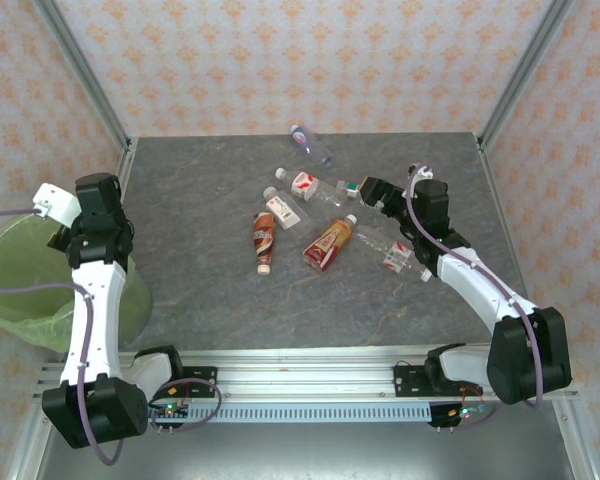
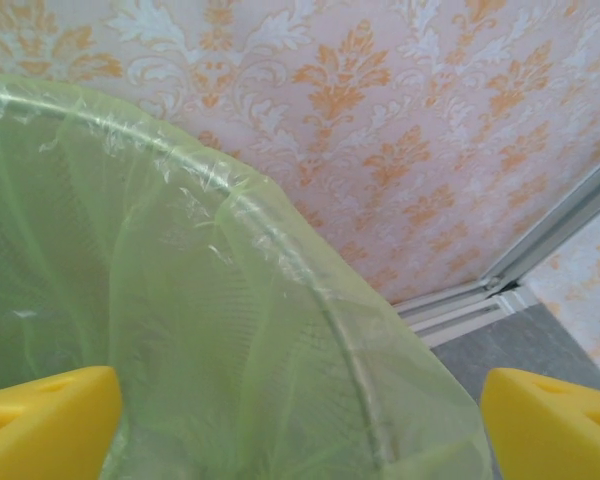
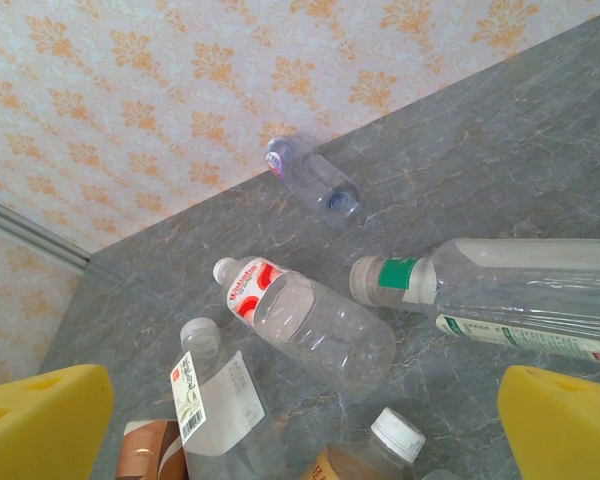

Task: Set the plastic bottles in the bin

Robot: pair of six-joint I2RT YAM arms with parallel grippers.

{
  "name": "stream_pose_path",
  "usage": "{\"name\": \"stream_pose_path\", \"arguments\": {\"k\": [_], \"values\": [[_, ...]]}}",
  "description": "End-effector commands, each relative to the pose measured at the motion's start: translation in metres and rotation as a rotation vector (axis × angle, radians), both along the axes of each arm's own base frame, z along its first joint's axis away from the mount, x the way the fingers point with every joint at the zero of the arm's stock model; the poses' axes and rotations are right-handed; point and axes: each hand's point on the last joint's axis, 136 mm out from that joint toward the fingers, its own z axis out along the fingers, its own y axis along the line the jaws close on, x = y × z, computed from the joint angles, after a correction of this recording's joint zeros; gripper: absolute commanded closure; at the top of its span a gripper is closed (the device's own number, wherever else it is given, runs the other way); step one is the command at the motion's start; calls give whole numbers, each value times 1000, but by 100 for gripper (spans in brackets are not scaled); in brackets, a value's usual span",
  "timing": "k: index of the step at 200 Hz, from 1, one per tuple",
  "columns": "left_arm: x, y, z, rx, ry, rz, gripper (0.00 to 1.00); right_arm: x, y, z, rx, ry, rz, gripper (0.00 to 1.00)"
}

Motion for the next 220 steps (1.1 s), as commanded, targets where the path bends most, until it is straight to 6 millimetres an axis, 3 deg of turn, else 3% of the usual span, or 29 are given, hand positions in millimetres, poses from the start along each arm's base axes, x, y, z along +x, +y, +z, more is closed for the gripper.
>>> {"name": "stream_pose_path", "arguments": {"k": [1,68,121,167,198,220], "values": [[-15,-3,23,2,-61,7,0,0,-2,14,-10,-40,-13,1],[17,-47,60,-91,-176,-312,0,0,0,2,-13,2,-8,1],[47,-115,81,-85,-174,-573,0,-5,6,-6,-30,22,0,1],[76,-174,70,-102,-81,-764,0,-8,6,-22,-81,112,-72,1],[97,-208,50,-140,-25,-889,0,-17,-8,-46,-202,242,-116,1],[112,-244,34,-162,9,-1066,0,-25,-11,-59,-260,285,-94,1]]}}
